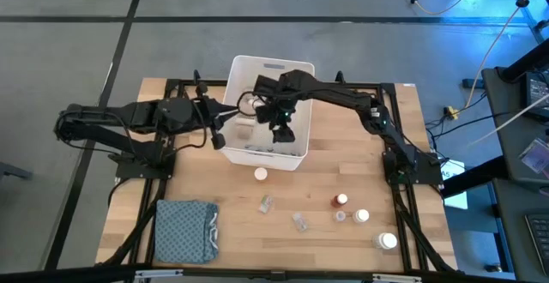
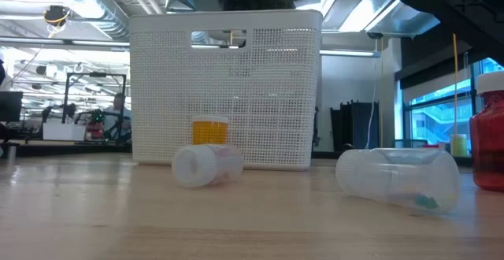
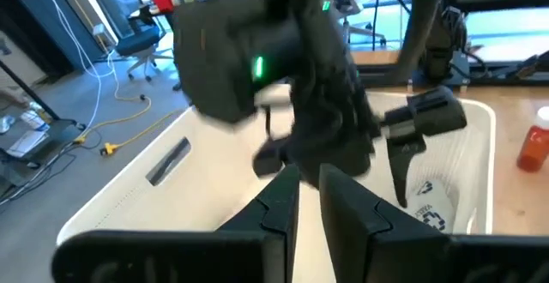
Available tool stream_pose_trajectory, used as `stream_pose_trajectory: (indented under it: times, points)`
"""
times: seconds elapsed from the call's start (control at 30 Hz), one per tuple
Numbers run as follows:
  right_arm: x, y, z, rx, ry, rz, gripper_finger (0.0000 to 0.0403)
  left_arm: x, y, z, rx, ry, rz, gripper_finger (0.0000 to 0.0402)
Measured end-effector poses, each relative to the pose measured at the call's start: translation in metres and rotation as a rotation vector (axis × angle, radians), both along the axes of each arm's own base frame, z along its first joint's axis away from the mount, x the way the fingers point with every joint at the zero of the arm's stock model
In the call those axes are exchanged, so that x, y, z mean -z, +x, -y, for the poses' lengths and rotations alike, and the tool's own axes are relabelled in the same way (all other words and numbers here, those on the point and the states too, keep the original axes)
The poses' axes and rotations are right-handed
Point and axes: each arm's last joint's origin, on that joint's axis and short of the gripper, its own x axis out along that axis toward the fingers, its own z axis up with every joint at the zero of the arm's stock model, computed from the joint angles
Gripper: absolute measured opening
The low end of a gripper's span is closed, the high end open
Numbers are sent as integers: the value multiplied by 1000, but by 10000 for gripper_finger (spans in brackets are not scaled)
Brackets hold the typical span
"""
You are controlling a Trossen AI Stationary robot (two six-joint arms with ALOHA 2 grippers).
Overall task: Pick & place medical supplies in basket/bin
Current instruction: Put the red pill bottle into the white bin
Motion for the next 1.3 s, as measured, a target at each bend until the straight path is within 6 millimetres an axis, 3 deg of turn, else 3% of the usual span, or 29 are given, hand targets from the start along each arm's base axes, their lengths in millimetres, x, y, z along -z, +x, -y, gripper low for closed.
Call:
stream_pose_trajectory:
  times: [0.27, 0.43, 0.6, 0.77, 0.93, 1.1, 1.3]
  points:
    - [-65, -37, -15, 192, -128, 73, 260, -5, -26, -1, -7, -15, 98, 45]
    - [-107, -65, -48, 295, -186, 129, 260, 12, -45, -3, 1, -54, 138, 45]
    - [-124, -91, -91, 417, -206, 65, 260, 35, -59, -2, 40, -61, 211, 45]
    - [-114, -119, -143, 508, -205, -63, 260, 50, -74, -1, 88, -55, 250, 45]
    - [-86, -144, -190, 660, -172, -153, 260, 58, -83, -1, 89, -55, 261, 45]
    - [-50, -168, -223, 835, -115, -219, 260, 59, -84, -1, 91, -55, 261, 45]
    - [-8, -179, -250, 866, -79, -231, 260, 59, -84, -1, 91, -55, 258, 45]
